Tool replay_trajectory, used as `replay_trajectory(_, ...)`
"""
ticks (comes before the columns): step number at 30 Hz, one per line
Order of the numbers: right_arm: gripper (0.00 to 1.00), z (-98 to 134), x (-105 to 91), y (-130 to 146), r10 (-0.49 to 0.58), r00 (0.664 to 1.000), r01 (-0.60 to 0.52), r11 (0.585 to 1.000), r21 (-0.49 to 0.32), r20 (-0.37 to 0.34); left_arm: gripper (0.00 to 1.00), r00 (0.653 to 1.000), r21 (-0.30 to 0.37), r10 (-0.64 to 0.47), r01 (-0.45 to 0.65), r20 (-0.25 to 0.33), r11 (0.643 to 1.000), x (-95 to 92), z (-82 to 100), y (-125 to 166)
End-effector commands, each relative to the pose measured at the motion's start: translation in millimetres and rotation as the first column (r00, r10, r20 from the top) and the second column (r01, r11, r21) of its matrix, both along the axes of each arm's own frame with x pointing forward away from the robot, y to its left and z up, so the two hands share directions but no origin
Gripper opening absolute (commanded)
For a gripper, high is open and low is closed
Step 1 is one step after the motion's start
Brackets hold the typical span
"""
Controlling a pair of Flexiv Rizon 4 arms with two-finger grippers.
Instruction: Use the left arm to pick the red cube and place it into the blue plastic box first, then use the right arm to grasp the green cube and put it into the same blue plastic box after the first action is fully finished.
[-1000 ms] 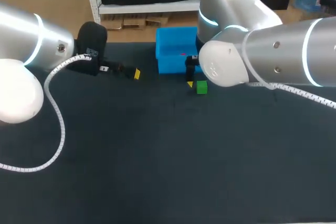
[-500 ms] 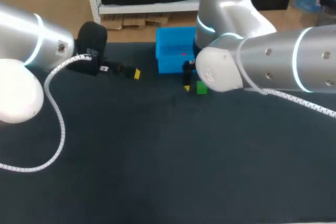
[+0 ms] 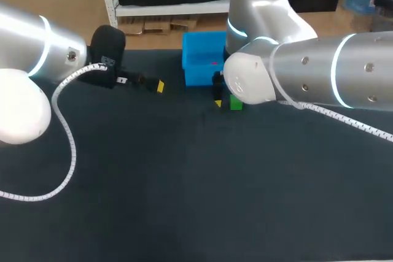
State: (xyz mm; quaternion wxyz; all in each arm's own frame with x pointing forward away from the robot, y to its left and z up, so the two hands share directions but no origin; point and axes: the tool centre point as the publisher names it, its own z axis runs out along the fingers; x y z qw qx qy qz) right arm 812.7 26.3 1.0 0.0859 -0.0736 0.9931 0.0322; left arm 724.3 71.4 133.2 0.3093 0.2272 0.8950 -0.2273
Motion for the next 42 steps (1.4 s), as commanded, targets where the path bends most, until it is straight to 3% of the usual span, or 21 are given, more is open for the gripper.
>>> replay_trajectory(1,0.0,-1,0.7,1,0.002,1.0,-0.002,1.0,-0.008,-0.007,1.0,1.0,-0.011,-0.008,0.008,0.005,1.0,-0.6,-1.2,3)
replay_trajectory(12,0.0,-3,-3.3,0,-0.002,1.0,0.002,1.0,-0.015,-0.016,1.0,1.0,-0.011,-0.008,0.008,0.005,1.0,-0.6,-1.2,3)
replay_trajectory(18,0.0,7,-4.7,-2,-0.005,1.0,0.005,1.0,-0.011,0.0,1.0,1.0,-0.011,-0.008,0.008,0.005,1.0,-0.6,-1.2,3)
replay_trajectory(25,0.0,37,-9.0,-3,0.004,0.999,-0.004,1.0,0.001,0.042,1.0,1.0,-0.011,-0.008,0.008,0.005,1.0,-0.6,-1.2,3)
replay_trajectory(36,0.0,110,-18.5,-2,0.016,0.986,-0.02,1.0,0.022,0.165,1.0,1.0,-0.011,-0.008,0.008,0.005,1.0,-0.6,-1.2,3)
replay_trajectory(42,0.0,126,-21.3,1,0.019,0.979,-0.027,0.999,0.036,0.203,1.0,1.0,-0.011,-0.008,0.008,0.005,1.0,-0.6,-1.2,3)
